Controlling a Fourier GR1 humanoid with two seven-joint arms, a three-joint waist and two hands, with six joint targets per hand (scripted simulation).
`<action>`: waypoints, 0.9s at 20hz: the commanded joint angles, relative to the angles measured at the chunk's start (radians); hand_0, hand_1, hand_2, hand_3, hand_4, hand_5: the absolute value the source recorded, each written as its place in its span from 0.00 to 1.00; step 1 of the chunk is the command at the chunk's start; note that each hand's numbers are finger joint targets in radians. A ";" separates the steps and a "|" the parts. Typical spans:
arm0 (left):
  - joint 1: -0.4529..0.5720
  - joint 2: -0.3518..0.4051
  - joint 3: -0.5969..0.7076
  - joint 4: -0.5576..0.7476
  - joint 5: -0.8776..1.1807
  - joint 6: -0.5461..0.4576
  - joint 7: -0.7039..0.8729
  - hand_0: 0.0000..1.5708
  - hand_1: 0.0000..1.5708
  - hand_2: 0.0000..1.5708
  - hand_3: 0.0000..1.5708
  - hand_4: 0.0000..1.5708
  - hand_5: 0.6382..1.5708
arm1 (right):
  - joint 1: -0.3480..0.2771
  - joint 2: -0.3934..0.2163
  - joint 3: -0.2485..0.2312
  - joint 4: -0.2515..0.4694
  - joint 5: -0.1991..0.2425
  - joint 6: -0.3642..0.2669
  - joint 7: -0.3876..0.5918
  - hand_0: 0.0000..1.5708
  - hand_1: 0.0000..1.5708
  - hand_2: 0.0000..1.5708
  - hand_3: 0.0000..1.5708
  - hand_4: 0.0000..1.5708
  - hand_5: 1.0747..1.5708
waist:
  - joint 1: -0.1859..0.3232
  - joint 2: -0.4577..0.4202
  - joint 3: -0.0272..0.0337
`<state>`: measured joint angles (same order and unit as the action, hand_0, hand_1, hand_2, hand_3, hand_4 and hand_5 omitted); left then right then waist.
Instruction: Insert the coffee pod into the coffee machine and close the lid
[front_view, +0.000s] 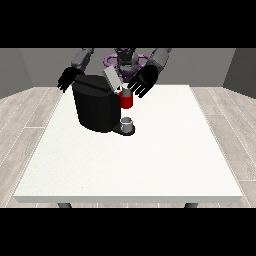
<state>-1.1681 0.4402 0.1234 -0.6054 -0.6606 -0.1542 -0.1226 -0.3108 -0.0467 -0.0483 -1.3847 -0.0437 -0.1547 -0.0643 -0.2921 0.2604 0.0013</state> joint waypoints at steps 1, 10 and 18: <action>0.001 -0.016 -0.017 -0.013 -0.017 0.012 -0.022 0.72 0.72 0.74 0.64 0.29 1.00 | -0.039 -0.026 -0.045 0.026 -0.015 -0.007 0.006 0.00 0.00 0.00 0.00 0.26 1.00 | 0.019 0.026 -0.0011; 0.023 -0.015 -0.018 -0.010 -0.033 0.026 -0.036 0.68 0.68 0.72 0.62 0.23 1.00 | -0.036 -0.011 -0.038 0.005 -0.015 -0.016 -0.009 0.00 0.00 0.00 0.00 0.28 1.00 | 0.032 0.006 -0.0011; -0.004 0.047 -0.055 0.023 -0.084 -0.049 -0.060 0.00 0.00 0.00 0.00 0.00 1.00 | -0.023 -0.001 0.003 -0.026 0.001 -0.008 0.025 0.00 0.00 0.00 0.00 0.29 1.00 | -0.009 0.013 -0.0013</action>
<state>-1.1631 0.4572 0.0813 -0.6136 -0.7202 -0.1678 -0.1847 -0.3187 -0.0395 -0.0566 -1.3829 -0.0421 -0.1722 -0.0787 -0.2779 0.2709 0.0026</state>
